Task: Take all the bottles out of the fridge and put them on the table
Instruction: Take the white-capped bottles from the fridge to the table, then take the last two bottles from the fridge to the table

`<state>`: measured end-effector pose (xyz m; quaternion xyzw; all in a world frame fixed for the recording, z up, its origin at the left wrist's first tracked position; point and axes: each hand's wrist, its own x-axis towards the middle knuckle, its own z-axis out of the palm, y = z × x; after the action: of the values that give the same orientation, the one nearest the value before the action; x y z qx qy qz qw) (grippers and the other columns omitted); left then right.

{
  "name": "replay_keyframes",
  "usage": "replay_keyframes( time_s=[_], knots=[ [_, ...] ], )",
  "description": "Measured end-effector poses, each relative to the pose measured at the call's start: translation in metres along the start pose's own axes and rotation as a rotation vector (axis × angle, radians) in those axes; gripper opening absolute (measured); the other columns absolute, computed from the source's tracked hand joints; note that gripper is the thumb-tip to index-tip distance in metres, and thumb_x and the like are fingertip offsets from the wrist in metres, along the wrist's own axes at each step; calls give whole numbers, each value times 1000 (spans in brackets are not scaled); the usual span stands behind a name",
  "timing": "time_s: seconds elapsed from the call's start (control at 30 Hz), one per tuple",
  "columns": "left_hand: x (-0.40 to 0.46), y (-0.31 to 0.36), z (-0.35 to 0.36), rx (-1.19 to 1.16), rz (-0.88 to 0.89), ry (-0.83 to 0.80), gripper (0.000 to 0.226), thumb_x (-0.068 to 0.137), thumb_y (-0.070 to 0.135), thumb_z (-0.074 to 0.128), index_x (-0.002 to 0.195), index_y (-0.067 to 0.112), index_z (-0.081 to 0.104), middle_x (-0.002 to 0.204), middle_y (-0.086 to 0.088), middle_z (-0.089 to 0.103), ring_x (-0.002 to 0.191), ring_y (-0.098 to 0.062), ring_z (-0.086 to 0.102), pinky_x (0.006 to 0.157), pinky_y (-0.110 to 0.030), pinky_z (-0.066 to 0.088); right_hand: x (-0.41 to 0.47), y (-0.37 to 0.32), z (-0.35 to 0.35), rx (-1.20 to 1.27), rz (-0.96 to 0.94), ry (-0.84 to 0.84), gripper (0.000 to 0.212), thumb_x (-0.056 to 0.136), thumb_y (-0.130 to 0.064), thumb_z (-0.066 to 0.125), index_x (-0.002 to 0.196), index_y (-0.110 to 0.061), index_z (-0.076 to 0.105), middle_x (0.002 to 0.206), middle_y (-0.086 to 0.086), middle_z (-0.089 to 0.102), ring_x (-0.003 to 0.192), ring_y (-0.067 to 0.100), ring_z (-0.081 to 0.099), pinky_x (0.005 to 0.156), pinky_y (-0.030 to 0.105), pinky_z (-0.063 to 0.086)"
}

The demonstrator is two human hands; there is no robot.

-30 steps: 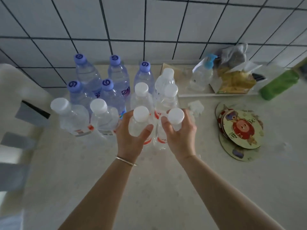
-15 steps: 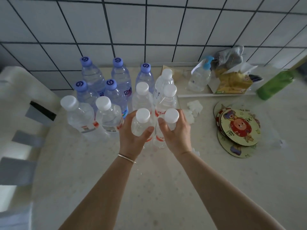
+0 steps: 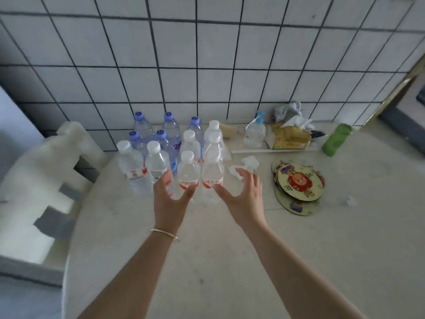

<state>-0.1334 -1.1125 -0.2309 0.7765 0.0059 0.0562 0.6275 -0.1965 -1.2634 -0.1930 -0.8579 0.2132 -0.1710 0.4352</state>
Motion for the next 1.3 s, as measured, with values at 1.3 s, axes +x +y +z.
replay_keyframes(
  time_s=[1.3],
  knots=[
    [-517, 44, -506, -64, 198, 140, 55, 69, 37, 67, 119, 25, 48, 108, 12, 57, 106, -15, 56, 83, -23, 46, -643, -190, -6, 165, -251, -322, 66, 78, -49, 64, 134, -28, 35, 138, -11, 41, 127, 9, 38, 106, 32, 35]
  ],
)
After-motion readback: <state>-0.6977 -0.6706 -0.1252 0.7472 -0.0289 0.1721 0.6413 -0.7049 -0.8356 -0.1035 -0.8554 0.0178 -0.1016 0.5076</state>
